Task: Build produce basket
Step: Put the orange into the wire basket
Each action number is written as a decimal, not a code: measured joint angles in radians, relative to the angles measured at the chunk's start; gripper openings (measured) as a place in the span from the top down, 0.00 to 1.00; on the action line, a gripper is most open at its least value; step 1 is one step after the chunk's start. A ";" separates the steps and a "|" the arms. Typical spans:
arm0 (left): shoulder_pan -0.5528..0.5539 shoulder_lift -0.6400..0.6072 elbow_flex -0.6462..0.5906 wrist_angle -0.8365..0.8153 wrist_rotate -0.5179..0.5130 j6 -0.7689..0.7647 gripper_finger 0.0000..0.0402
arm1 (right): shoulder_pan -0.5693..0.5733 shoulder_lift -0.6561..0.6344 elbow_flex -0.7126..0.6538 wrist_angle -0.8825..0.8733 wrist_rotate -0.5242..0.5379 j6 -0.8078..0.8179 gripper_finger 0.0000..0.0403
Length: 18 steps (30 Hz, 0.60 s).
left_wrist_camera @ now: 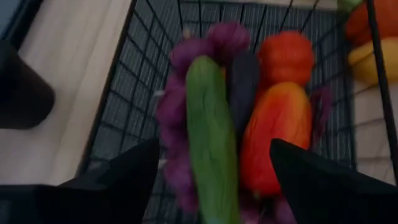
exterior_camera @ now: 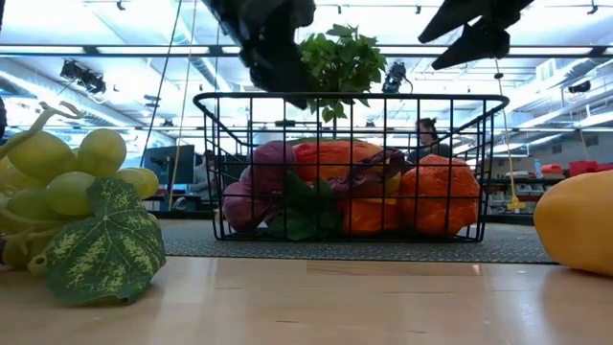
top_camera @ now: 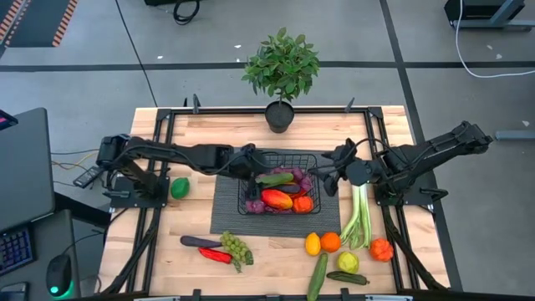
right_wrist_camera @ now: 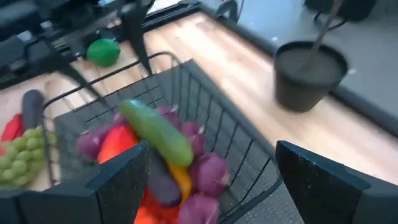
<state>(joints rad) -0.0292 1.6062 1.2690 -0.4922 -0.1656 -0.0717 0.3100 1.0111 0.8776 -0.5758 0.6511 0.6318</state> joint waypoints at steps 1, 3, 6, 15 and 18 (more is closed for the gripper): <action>-0.002 -0.008 0.000 0.001 -0.004 0.007 0.22 | 0.000 0.001 0.000 -0.015 -0.023 0.012 0.14; -0.011 -0.031 0.000 -0.015 -0.007 0.013 0.23 | 0.001 0.001 0.000 -0.056 -0.071 0.051 0.14; -0.032 -0.060 0.000 -0.009 -0.012 0.016 0.24 | 0.001 -0.001 0.000 -0.134 -0.141 0.116 0.14; -0.054 -0.129 0.000 -0.041 -0.088 0.032 0.25 | 0.055 -0.004 0.004 -0.208 -0.202 0.162 0.14; -0.044 -0.138 0.001 -0.068 -0.097 0.041 0.25 | 0.089 -0.004 0.023 -0.232 -0.210 0.163 0.14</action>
<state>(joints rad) -0.0734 1.4685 1.2702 -0.5607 -0.2624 -0.0309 0.3989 1.0073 0.9002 -0.8079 0.4410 0.7944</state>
